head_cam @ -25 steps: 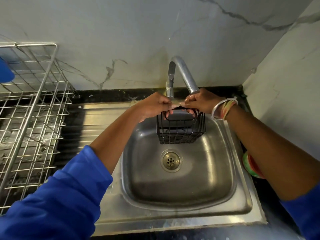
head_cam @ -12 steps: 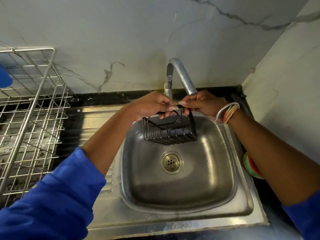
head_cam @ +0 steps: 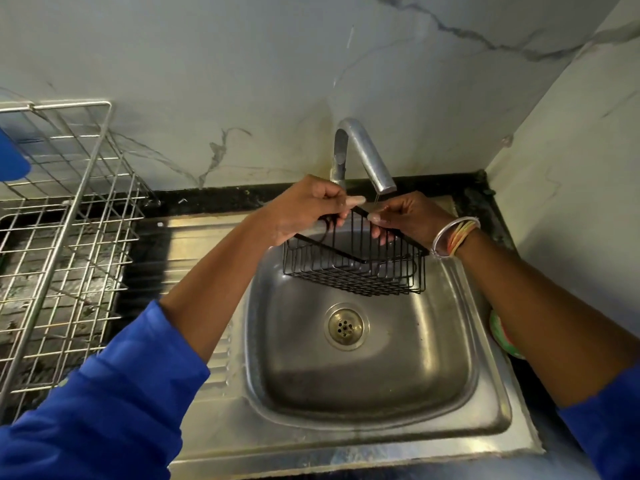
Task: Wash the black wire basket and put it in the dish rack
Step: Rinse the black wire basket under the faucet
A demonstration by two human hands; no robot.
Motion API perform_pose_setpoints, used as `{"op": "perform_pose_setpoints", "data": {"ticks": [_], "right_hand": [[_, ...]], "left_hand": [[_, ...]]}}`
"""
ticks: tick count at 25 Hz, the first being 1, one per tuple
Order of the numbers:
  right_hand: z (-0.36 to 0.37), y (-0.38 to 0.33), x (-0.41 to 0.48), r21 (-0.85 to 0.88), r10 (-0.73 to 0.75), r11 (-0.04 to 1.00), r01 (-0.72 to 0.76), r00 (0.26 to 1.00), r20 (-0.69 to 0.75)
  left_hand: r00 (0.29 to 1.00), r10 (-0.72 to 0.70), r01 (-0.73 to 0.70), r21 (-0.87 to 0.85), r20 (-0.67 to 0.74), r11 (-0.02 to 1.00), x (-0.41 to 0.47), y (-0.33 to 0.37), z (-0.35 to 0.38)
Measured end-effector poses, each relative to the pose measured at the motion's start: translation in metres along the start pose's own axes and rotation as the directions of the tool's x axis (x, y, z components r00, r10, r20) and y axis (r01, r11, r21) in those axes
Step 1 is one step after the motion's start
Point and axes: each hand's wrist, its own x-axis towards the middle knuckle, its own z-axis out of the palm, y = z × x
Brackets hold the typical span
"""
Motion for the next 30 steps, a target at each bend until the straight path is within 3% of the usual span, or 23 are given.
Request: {"op": "perform_pose_setpoints", "data": {"ticks": [3, 5, 7, 9, 13, 15, 20, 27, 30], "right_hand": [[-0.006, 0.006, -0.004, 0.001, 0.02, 1.0, -0.02, 0.999, -0.03], [-0.001, 0.0, 0.001, -0.013, 0.013, 1.0, -0.013, 0.999, -0.044], [0.008, -0.01, 0.009, -0.088, 0.003, 0.996, -0.005, 1.0, -0.02], [0.014, -0.02, 0.014, -0.141, 0.01, 0.99, -0.006, 1.0, 0.023], [-0.006, -0.018, 0.011, -0.111, 0.087, 0.991, -0.079, 0.993, 0.077], [-0.021, -0.011, 0.006, -0.155, 0.127, 0.981, -0.113, 0.989, 0.079], [-0.011, -0.029, 0.013, -0.316, 0.104, 0.946, -0.075, 0.992, 0.077], [-0.022, -0.049, 0.013, -0.451, 0.126, 0.891, -0.061, 0.985, 0.116], [-0.029, -0.047, 0.011, -0.409, 0.085, 0.91, -0.063, 0.996, 0.035]], "left_hand": [[0.998, -0.002, 0.002, 0.007, -0.056, 1.0, -0.004, 0.008, -0.009], [0.994, -0.106, 0.103, 0.233, 0.003, 0.967, 0.001, 0.016, -0.013], [0.963, -0.239, 0.154, 0.475, 0.124, 0.866, 0.004, 0.023, -0.01], [0.952, -0.262, 0.134, 0.557, 0.156, 0.82, 0.007, 0.022, -0.004], [0.988, -0.146, 0.107, 0.462, 0.048, 0.88, 0.002, 0.012, -0.012], [0.987, -0.159, 0.151, 0.352, -0.005, 0.924, -0.004, 0.006, -0.023], [0.973, -0.221, 0.155, 0.515, 0.068, 0.843, -0.002, -0.004, -0.016], [0.991, -0.107, 0.125, 0.302, -0.077, 0.945, -0.003, -0.026, -0.008], [0.981, -0.184, 0.194, 0.219, -0.066, 0.956, -0.007, -0.028, -0.014]]}}
